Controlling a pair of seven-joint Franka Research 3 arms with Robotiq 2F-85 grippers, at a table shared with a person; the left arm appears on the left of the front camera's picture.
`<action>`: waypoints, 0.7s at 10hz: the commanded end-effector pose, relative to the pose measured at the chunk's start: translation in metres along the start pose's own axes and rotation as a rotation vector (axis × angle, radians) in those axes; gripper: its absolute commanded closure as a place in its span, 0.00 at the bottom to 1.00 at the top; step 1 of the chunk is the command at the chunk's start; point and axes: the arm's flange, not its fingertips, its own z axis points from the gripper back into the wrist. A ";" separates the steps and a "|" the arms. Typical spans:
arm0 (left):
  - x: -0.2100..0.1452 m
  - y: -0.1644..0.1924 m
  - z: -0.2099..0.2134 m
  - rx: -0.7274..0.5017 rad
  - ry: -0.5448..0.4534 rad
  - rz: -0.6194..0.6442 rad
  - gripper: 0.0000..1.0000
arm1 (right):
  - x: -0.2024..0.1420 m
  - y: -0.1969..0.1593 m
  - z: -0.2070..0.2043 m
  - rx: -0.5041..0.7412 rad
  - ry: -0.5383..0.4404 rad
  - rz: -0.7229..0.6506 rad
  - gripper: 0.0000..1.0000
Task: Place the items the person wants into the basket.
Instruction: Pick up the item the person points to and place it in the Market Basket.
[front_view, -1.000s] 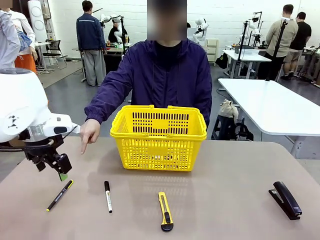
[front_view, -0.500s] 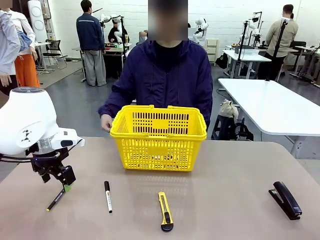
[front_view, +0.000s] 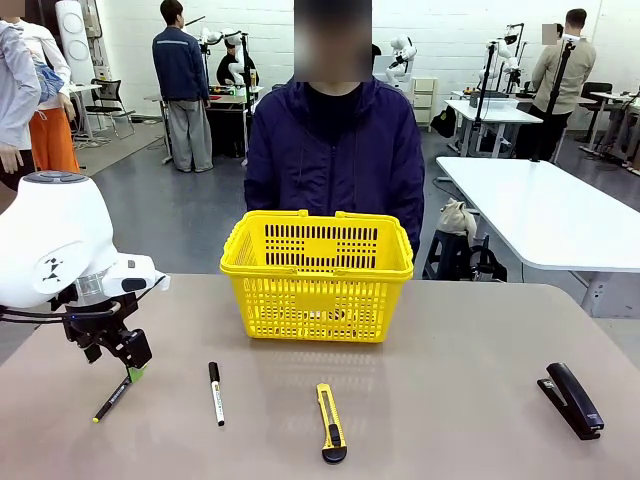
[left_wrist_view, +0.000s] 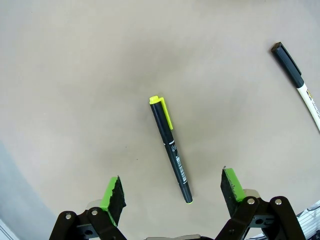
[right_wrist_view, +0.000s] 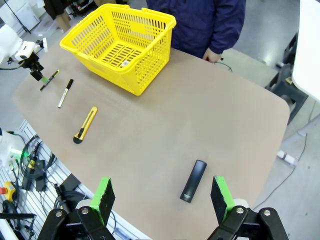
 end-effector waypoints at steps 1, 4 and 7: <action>-0.002 0.001 0.003 0.003 0.000 0.004 0.00 | 0.001 0.000 -0.002 -0.025 0.019 -0.012 0.00; 0.006 0.002 -0.007 -0.021 0.008 0.001 0.00 | 0.001 0.000 -0.002 -0.025 0.019 -0.012 0.00; 0.009 0.002 -0.017 -0.023 0.018 -0.010 0.00 | 0.001 0.000 -0.002 -0.025 0.019 -0.012 0.00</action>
